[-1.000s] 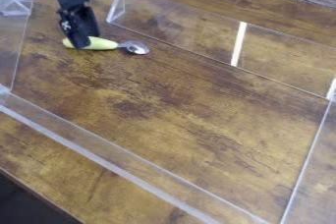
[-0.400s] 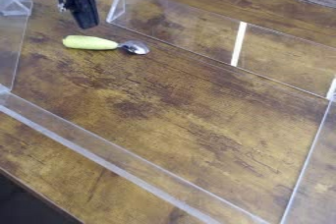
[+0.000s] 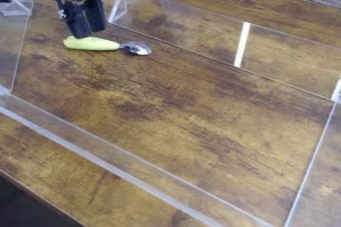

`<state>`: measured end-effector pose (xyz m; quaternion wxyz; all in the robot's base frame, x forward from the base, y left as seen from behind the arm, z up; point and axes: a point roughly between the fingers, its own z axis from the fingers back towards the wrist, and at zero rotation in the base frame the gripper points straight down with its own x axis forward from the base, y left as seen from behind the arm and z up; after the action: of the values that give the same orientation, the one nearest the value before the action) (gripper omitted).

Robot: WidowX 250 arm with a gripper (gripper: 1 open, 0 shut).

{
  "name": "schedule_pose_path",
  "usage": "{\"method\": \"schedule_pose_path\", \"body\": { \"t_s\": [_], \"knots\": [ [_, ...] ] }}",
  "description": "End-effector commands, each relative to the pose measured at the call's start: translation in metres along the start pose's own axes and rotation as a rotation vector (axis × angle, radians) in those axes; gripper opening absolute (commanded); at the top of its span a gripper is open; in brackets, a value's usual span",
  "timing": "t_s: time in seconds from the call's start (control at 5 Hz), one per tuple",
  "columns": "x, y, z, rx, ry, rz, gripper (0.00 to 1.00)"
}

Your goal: Move the green spoon to the left

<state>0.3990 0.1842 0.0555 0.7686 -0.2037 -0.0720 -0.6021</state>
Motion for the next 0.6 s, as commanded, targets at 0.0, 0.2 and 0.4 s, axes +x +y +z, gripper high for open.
{"method": "schedule_pose_path", "body": {
  "t_s": [0.0,0.2,0.4],
  "knots": [
    [0.0079,-0.0004,0.0233,0.066,0.029,-0.044,0.0],
    [0.0027,-0.0003,0.0203,0.07,0.027,-0.034,0.0],
    [0.0013,-0.0033,0.0255,0.075,0.023,-0.022,0.0]
  ]
}}
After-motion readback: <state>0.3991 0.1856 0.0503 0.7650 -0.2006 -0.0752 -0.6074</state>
